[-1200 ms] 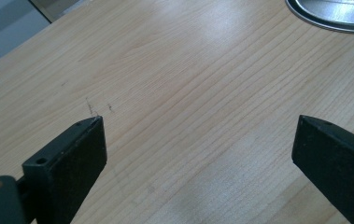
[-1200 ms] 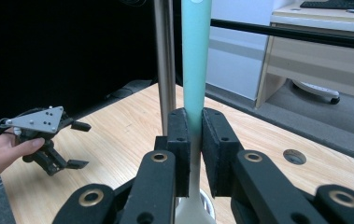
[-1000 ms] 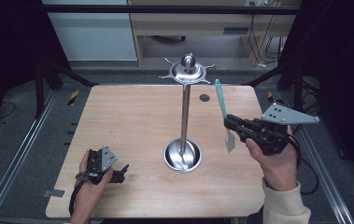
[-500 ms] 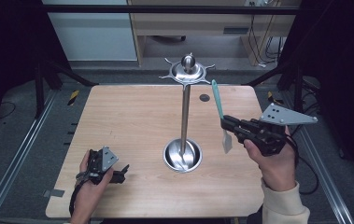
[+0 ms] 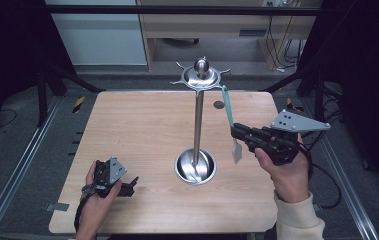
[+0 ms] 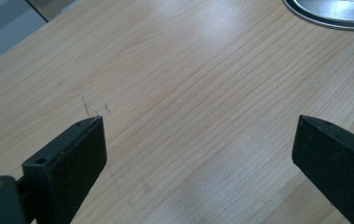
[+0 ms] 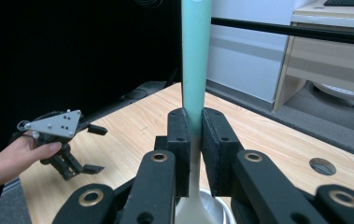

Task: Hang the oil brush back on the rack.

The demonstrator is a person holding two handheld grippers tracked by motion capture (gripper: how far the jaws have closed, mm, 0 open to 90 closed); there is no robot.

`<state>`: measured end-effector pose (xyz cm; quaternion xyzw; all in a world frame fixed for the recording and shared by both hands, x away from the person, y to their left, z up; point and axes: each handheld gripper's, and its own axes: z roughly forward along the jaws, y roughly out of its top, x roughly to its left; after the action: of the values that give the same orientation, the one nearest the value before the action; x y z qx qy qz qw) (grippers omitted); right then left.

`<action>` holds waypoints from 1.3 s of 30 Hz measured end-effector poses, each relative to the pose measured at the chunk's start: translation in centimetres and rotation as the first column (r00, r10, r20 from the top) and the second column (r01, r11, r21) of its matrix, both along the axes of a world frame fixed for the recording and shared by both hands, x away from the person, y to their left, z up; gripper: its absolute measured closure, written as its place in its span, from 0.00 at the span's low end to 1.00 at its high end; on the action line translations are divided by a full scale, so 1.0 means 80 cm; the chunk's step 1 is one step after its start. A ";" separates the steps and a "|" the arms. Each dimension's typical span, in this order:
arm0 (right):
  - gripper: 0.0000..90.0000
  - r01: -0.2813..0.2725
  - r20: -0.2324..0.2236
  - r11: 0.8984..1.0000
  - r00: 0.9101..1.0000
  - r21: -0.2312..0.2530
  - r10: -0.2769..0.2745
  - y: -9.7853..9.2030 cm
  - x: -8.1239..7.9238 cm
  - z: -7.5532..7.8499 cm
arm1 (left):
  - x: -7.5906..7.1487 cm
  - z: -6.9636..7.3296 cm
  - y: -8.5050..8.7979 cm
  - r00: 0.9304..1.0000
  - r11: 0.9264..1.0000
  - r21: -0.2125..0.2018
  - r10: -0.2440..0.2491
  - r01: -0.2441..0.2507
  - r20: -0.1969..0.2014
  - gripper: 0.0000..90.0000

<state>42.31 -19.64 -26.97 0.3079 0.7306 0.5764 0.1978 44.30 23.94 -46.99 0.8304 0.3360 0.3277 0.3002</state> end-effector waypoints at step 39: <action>0.92 0.059 0.052 0.995 0.997 0.085 -0.064 0.035 0.019 -0.029 | -0.001 0.000 -0.002 1.000 1.000 -0.002 -0.002 0.002 0.003 0.03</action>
<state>43.85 -16.82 -29.26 0.3223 0.6902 0.6085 0.2224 44.19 23.78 -47.02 0.8299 0.3350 0.3283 0.3020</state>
